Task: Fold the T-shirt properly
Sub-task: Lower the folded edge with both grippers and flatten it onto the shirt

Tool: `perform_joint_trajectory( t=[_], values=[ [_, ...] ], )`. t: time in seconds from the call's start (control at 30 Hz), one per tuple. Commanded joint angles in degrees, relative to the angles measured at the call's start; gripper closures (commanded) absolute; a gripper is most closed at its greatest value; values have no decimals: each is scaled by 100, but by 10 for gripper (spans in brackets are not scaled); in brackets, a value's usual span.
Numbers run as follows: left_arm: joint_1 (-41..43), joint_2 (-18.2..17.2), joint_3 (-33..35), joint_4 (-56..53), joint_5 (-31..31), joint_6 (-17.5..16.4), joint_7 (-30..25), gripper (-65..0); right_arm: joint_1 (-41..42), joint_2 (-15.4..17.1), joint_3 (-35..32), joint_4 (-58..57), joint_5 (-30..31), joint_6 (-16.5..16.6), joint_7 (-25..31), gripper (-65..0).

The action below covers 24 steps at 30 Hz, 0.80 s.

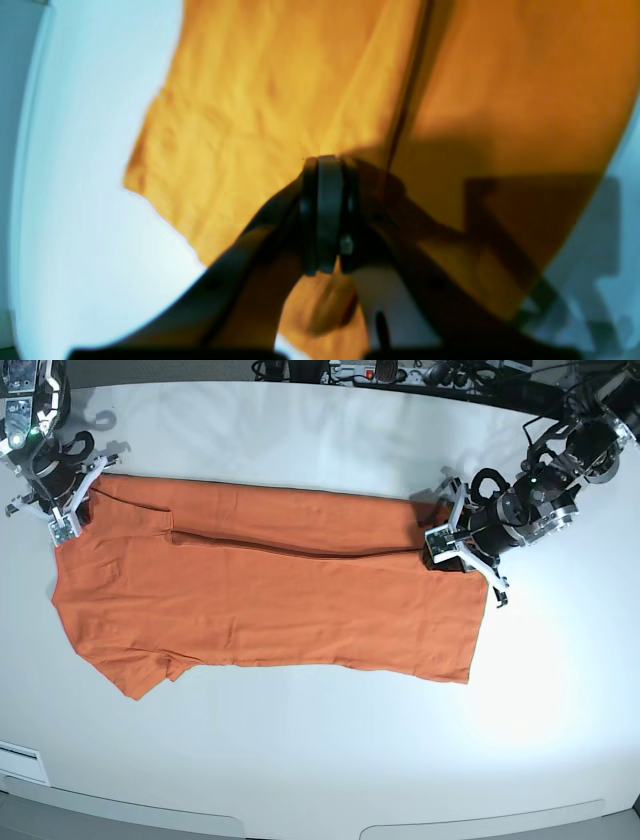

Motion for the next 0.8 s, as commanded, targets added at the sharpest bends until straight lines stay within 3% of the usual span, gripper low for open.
perform_joint_trajectory(
  t=[0.0, 0.2, 0.4, 0.77],
  values=[
    [-87, -28, -52, -39, -44, -120, -98, 0, 76, 101, 52, -48, 50, 20, -31, 0],
    [-90, 33, -52, -352, -223, -595, 66, 0, 140, 103, 52, -234, 496, 428, -901, 0],
    [-28, 31, -52, -256, -647, -953, 734, 0, -144, 101, 52, -151, 660, 439, -968, 0],
    [457, -332, -52, 682, -695, -949, 1078, 0, -1329, 101, 55, 693, 256, 260, -957, 0]
  ],
)
